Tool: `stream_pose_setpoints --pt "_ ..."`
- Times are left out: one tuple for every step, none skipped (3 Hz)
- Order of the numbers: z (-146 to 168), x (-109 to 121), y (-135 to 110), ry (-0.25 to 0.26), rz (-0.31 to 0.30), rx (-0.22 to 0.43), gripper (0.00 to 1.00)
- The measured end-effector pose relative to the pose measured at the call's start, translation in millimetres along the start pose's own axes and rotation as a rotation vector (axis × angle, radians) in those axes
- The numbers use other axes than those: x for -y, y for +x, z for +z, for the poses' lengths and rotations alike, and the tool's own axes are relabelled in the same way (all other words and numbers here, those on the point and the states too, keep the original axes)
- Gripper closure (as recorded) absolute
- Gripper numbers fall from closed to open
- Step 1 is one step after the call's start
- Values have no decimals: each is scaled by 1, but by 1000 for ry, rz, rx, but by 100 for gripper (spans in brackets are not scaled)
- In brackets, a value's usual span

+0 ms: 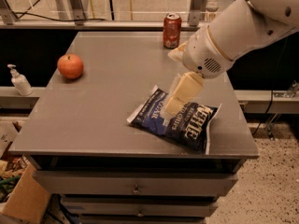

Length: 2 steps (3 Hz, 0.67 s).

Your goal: Pick apple

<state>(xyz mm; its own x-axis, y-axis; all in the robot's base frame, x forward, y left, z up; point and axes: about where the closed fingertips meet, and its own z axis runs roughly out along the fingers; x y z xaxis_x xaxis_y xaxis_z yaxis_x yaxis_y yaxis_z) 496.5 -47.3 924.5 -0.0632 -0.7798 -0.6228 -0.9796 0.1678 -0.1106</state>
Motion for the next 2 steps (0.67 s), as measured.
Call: stream_pose_setpoints --pt "0 -1 1 6 6 7 0" --pt "13 9 -4 42 42 74 0"
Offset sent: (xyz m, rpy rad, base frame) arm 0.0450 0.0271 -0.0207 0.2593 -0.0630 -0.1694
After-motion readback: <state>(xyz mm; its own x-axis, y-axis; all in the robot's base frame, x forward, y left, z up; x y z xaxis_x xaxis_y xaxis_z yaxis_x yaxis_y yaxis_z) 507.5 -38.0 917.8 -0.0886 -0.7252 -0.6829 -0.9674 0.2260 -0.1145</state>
